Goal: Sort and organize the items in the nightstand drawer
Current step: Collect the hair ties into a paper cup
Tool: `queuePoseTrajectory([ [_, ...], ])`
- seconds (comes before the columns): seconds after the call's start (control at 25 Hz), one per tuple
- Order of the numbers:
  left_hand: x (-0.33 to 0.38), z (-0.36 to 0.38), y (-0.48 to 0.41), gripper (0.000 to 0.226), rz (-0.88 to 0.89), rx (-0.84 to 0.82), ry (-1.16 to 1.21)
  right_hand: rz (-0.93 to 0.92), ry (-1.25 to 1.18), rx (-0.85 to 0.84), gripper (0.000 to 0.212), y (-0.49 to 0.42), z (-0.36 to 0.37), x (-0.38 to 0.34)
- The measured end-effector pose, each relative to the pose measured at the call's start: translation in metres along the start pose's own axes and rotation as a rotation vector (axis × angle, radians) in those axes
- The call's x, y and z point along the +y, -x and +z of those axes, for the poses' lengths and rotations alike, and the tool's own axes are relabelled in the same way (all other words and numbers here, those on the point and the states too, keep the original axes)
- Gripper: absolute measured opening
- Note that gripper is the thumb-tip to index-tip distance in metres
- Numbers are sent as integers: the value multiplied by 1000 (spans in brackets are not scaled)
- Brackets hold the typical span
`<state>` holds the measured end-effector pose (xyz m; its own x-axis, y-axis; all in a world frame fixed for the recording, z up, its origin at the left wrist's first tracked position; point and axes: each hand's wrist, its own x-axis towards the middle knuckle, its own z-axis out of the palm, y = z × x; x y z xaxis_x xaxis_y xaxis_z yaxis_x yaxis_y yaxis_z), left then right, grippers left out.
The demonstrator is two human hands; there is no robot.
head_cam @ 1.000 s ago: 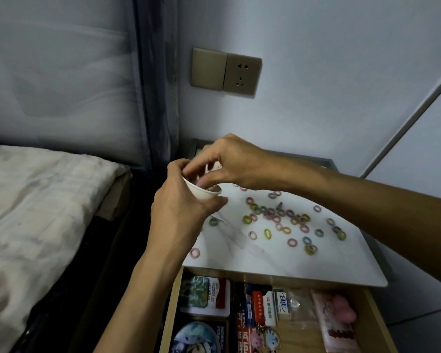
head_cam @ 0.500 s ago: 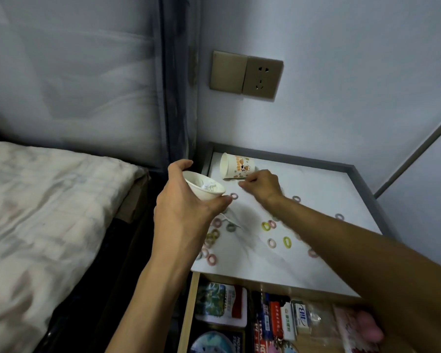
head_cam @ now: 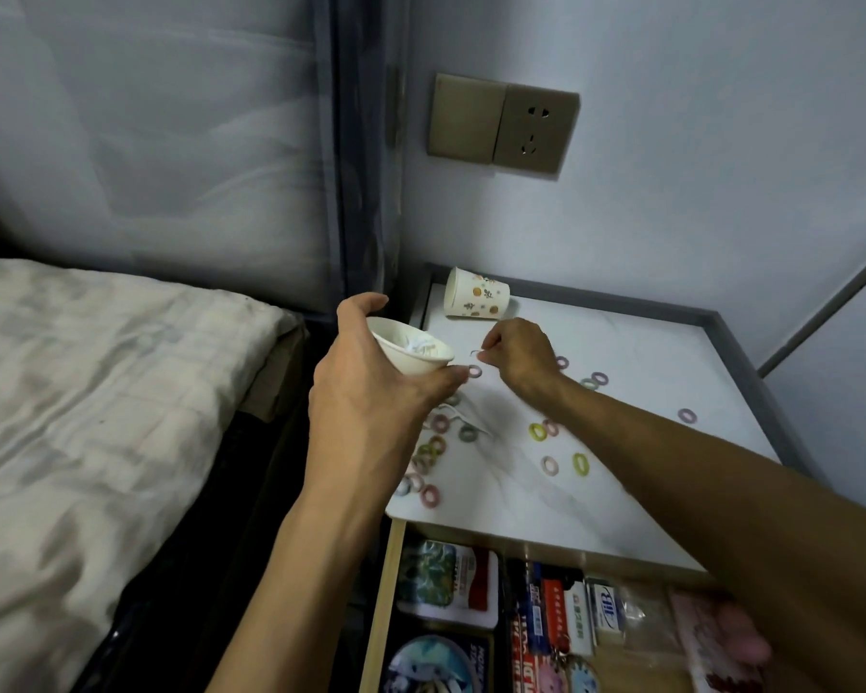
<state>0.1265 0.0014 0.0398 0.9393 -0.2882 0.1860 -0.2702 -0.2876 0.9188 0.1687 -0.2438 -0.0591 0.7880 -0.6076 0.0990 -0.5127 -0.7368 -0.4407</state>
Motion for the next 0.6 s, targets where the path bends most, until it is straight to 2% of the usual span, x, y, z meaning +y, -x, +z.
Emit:
queuePoseTrajectory([
  [0.16,-1,-6,-1,85,-2,21,-13,-41,125,-95,18,11,-16,3],
  [0.28,-3,-11,-3,83,-15,53,-2,-56,-40,-54,14,30,-27,1],
  [0.36,-3,-13,-4,82,-22,71,3,-94,-166,-109,15,48,-28,-7],
  [0.6,-2,-14,-3,82,-35,90,14,-152,-69,-185,16,77,-10,-13],
])
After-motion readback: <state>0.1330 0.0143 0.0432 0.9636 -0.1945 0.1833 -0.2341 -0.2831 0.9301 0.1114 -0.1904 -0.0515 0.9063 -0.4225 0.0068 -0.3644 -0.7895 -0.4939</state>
